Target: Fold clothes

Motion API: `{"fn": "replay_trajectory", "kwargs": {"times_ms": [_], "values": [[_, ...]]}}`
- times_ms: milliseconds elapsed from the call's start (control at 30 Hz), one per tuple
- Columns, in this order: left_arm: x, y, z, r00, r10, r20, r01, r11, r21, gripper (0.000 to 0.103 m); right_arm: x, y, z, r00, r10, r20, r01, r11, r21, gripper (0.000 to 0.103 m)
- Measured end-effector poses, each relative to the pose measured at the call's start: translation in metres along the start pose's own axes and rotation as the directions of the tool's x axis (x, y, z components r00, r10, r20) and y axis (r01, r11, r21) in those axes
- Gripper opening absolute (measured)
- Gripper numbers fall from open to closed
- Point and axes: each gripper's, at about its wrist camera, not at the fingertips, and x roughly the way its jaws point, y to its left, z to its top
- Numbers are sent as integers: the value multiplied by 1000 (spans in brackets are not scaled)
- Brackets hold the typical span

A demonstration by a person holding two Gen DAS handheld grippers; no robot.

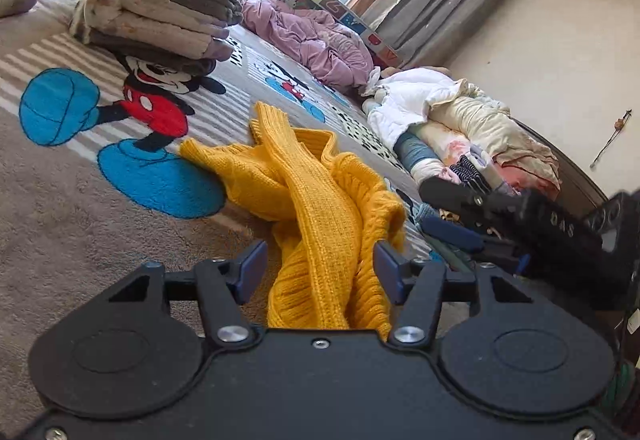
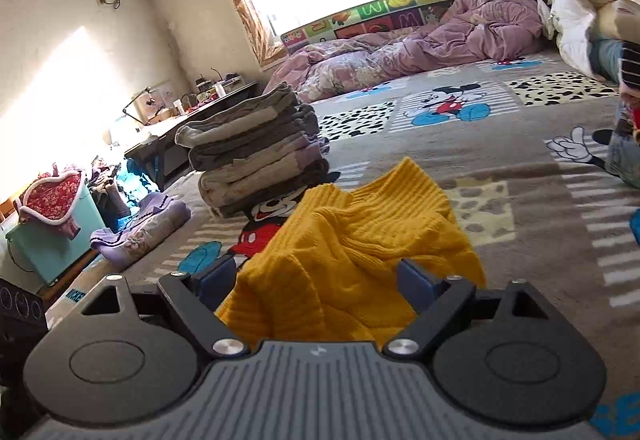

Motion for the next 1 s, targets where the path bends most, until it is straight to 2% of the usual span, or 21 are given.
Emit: {"fn": "replay_trajectory", "kwargs": {"times_ms": [33, 67, 100, 133, 233, 333, 400, 633, 867, 1000], "values": [[4, 1, -1, 1000, 2, -12, -2, 1000, -1, 49, 10, 0, 2, 1000, -11, -25, 11, 1000, 1, 83], [7, 1, -1, 1000, 1, -23, -1, 1000, -3, 43, 19, 1, 3, 999, -22, -49, 22, 1000, 2, 78], [10, 2, -2, 1000, 1, -29, -1, 1000, -2, 35, 29, 1, 5, 997, -33, -74, 34, 999, 2, 60], [12, 2, -3, 999, 4, -33, -4, 1000, 3, 35, 39, 1, 6, 994, -45, -99, 45, 999, 3, 41], [16, 3, -3, 999, -4, -45, 4, 1000, 11, 23, 59, 0, 9, 987, -63, -149, 66, 998, 13, 31], [17, 2, -3, 999, -7, -41, 8, 1000, 20, 14, 37, -19, 2, 994, -40, -99, 50, 993, 104, 25], [16, 3, -3, 1000, -6, -29, 6, 1000, 10, 8, 20, -34, -4, 996, -55, -65, 66, 982, 176, 22], [-4, 7, 3, 999, 13, 39, -11, 999, -52, 7, -58, -89, -44, 993, -94, 73, 49, 882, 469, 20], [-43, 16, 11, 986, 63, 155, -50, 995, -83, 5, -92, -101, -102, 995, -78, 59, 25, 791, 611, 15], [-67, 29, 13, 976, 100, 195, -74, 988, -136, 5, -91, -91, -132, 1000, -25, -4, 21, 755, 655, 14]]}}
